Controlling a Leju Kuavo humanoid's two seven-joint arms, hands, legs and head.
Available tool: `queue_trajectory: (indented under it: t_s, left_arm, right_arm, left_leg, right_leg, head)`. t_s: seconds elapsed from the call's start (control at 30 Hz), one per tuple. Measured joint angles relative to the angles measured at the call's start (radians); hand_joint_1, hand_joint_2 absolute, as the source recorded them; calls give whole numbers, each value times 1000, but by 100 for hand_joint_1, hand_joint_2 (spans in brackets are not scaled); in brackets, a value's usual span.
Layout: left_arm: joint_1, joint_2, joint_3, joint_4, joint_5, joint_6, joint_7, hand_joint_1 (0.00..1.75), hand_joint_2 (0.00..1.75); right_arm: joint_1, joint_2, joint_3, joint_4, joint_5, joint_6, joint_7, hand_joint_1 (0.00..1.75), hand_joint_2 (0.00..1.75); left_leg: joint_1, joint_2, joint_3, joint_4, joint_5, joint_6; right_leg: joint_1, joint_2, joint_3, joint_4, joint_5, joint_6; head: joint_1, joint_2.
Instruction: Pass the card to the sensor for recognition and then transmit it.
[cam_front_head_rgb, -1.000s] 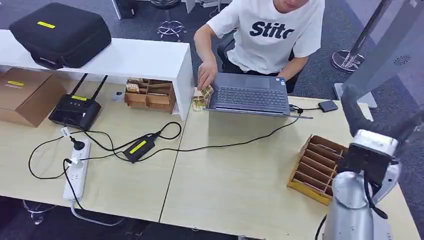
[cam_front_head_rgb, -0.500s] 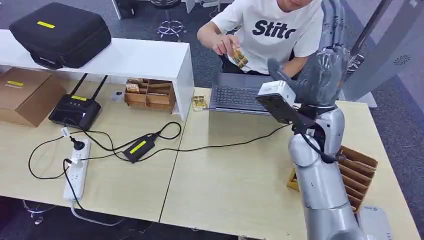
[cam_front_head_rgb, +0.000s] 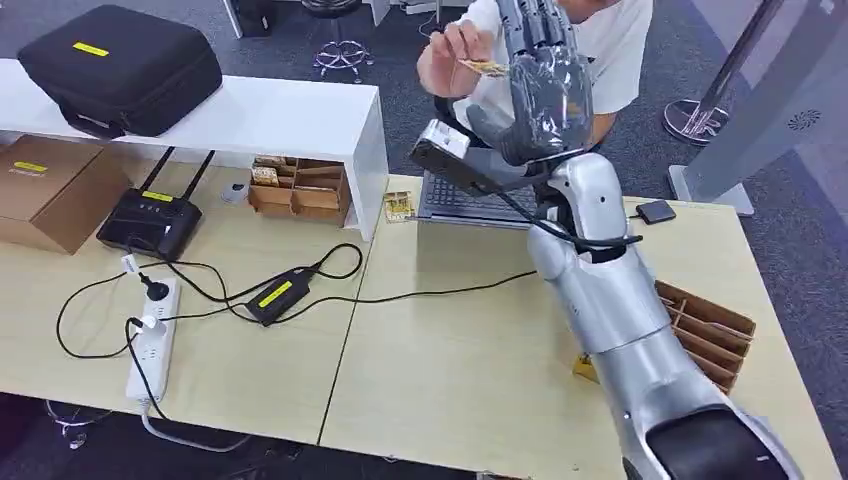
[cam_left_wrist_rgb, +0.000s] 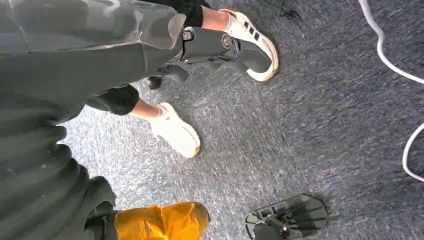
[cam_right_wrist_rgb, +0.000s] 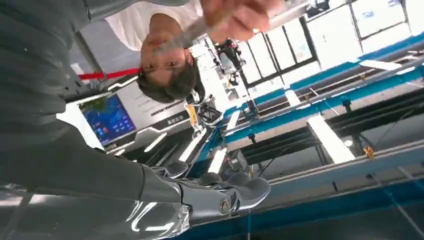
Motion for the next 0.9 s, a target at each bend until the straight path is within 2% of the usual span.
queue_trajectory:
  t_s: [0.43, 0.47, 0.5, 0.67, 0.9]
  left_arm:
    - [-20, -8, -24, 0, -27, -23, 25, 0, 175]
    - [-21, -8, -27, 0, -29, -24, 29, 0, 175]
    - [-22, -8, -31, 0, -31, -26, 29, 0, 175]
    - [-24, -10, -37, 0, -43, -36, 35, 0, 175]
    - [-30, -14, -42, 0, -48, -39, 38, 0, 175]
  right_arm:
    - [-205, -14, 161, 317, 184, 44, 152, 0, 175]
    - [-219, -15, 172, 340, 197, 47, 164, 80, 175]
    - [-235, -17, 185, 365, 213, 48, 177, 175, 175]
    - [-293, -25, 238, 475, 285, 53, 225, 175, 175]
    - [-310, -36, 257, 531, 282, 30, 207, 175, 175]
  left_leg:
    - [0, 0, 0, 1, 0, 0]
    - [0, 0, 0, 1, 0, 0]
    - [0, 0, 0, 1, 0, 0]
    - [0, 0, 0, 1, 0, 0]
    - [0, 1, -1, 1, 0, 0]
  right_leg:
    - [0, 0, -1, 0, 1, 1]
    - [0, 1, -1, 0, 1, 1]
    - [0, 0, -1, 0, 1, 1]
    - [0, 1, -1, 0, 1, 1]
    - [0, 1, -2, 0, 2, 0]
  head:
    - [0, 0]
    - [0, 0]
    - [0, 0]
    - [0, 0]
    - [0, 0]
